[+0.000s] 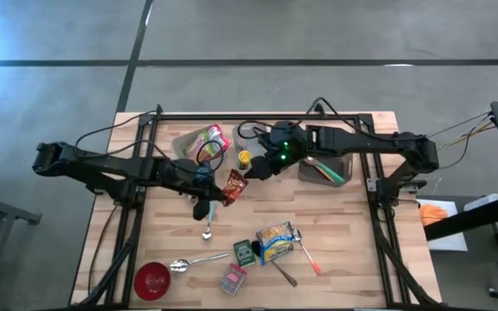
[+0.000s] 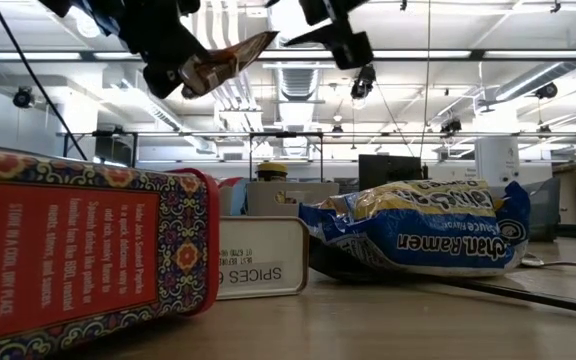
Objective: Pick & Place Food Item
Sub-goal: Put the orange seasoning pack into the right gray bin
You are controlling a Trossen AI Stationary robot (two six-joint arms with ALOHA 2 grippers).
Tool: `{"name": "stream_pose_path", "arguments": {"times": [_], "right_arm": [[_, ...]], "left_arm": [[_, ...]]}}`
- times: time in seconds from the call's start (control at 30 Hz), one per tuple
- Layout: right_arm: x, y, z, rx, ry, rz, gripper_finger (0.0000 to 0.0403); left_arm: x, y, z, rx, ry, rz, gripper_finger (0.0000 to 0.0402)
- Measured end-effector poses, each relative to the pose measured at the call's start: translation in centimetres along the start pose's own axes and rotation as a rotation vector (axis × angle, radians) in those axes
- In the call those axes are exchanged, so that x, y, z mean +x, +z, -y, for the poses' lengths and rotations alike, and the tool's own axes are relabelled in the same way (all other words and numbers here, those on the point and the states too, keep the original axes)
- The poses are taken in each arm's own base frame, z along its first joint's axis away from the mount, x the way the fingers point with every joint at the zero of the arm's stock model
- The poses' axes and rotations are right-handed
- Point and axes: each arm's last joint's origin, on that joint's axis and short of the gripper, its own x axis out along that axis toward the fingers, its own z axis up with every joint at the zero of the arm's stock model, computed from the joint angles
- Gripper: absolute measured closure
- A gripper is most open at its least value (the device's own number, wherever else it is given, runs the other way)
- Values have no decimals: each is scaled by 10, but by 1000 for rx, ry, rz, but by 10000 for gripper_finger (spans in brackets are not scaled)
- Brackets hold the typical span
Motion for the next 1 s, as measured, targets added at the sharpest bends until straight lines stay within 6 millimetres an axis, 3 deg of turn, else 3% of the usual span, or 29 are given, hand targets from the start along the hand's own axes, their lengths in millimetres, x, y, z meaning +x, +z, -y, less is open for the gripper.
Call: {"name": "stream_pose_path", "arguments": {"times": [0.27, 0.53, 0.63, 0.8, 1.0], "right_arm": [[23, 11, -4, -33, -57, -62, 182], [33, 18, -10, -61, -41, -93, 182], [39, 16, -5, -59, -79, -133, 190], [41, 16, -6, -70, -63, -137, 247], [39, 16, -7, -114, -56, -135, 339]], "left_arm": [[1, 2, 1, -2, -9, 16, 389], [1, 1, 3, -10, -16, 15, 389], [1, 2, 3, -10, -18, 20, 389], [2, 5, 4, -14, -25, 26, 390], [-1, 27, 12, 49, -20, 4, 391]]}}
